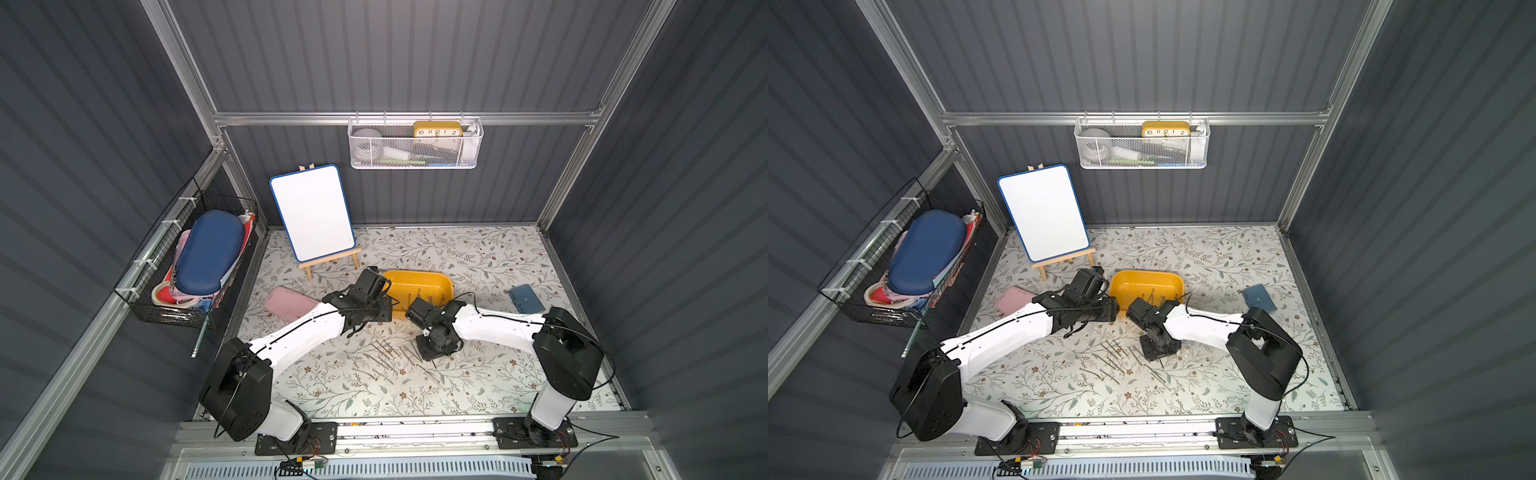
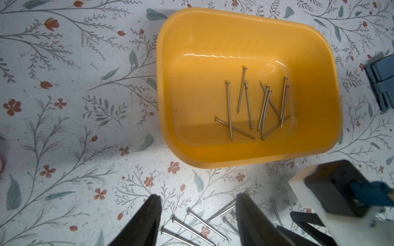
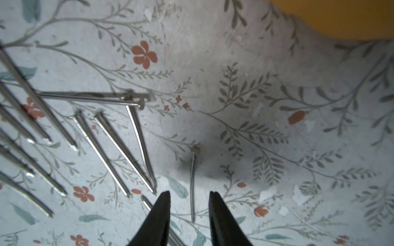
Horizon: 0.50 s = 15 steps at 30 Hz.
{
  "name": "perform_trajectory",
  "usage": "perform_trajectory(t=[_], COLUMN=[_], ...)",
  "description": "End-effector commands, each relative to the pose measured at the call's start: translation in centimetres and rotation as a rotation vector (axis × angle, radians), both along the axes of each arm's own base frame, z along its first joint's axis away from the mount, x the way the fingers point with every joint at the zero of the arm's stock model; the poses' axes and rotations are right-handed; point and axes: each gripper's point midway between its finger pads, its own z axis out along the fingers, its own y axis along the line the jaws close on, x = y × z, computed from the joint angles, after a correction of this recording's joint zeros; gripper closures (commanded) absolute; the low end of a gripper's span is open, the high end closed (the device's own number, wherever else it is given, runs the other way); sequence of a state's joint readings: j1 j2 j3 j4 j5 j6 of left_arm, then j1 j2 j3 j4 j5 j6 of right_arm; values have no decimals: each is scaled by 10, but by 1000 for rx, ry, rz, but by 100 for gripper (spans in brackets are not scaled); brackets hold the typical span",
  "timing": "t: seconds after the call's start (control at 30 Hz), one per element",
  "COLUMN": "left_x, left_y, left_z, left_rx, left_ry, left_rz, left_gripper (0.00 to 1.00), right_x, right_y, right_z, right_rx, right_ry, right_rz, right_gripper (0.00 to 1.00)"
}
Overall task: Put the nails on the desktop into the storage box
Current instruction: Pick up the nail from the center of the board.
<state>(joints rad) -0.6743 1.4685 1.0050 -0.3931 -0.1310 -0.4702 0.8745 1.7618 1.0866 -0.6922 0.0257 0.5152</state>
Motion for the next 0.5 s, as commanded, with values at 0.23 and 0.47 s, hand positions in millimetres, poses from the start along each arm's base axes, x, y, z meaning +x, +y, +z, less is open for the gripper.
perform_trajectory(t=[0.23, 0.47], left_x=[0, 1], left_y=[6, 5], left_z=[2, 2], left_rx=[20, 23], left_ry=[-17, -18], left_rz=[-4, -6], left_gripper=[39, 39], right_x=[-3, 8], right_y=[-19, -13], right_z=[-31, 23], right_rx=[-125, -82], right_ry=[26, -23], right_rz=[16, 59], right_gripper=[99, 100])
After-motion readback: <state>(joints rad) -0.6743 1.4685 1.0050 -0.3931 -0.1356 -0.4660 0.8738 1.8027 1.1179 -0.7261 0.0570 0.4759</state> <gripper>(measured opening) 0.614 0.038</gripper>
